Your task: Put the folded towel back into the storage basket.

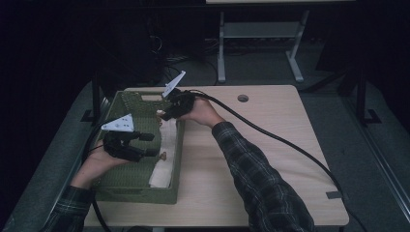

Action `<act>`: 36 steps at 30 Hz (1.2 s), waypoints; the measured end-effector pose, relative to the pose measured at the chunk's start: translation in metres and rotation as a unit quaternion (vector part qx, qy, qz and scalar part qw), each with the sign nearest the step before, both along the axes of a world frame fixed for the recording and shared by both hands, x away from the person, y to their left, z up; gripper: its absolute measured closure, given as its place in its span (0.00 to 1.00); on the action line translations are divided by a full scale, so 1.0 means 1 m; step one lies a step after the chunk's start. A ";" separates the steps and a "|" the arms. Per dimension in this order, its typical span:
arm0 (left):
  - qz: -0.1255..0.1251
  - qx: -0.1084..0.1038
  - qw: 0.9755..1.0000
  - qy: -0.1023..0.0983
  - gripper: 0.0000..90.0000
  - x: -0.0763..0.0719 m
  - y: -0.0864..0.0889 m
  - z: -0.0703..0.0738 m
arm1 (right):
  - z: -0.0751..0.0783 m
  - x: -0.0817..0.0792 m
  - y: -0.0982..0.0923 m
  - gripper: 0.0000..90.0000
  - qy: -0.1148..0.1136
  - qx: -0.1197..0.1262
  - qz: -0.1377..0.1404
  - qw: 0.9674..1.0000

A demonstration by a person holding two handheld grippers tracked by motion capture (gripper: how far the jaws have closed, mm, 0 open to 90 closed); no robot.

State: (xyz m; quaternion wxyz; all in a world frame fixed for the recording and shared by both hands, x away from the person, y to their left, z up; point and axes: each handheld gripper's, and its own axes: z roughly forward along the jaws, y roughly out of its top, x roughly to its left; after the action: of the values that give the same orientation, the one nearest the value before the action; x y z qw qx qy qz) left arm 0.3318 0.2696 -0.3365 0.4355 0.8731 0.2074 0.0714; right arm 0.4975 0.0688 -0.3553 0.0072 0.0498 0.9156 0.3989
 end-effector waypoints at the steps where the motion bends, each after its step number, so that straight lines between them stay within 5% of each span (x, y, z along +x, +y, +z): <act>1: 0.000 -0.002 1.000 0.000 0.42 0.000 -0.002 0.000 | -0.001 0.001 0.001 0.88 -0.002 0.001 0.001 1.000; 10: 0.000 -0.001 1.000 -0.001 0.42 0.001 -0.005 -0.001 | -0.007 0.010 0.008 0.86 -0.008 0.003 -0.001 1.000; 15: 0.008 -0.004 1.000 0.000 0.42 0.002 -0.006 -0.002 | -0.007 0.014 0.009 0.66 -0.026 0.010 -0.024 0.999; 29: 0.032 -0.019 0.999 0.000 0.35 0.010 -0.020 0.003 | 0.010 0.012 -0.019 0.53 -0.009 0.011 -0.033 0.999; 36: 0.049 -0.014 0.999 -0.002 0.31 0.014 -0.042 0.010 | 0.020 0.010 -0.047 0.49 -0.008 0.006 -0.039 0.999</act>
State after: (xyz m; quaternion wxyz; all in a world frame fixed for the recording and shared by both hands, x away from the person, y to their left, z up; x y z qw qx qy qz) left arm 0.3463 0.2279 -0.3261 0.4444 0.8555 0.2495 0.0916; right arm 0.5076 0.0221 -0.3358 0.0304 0.0824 0.9106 0.4038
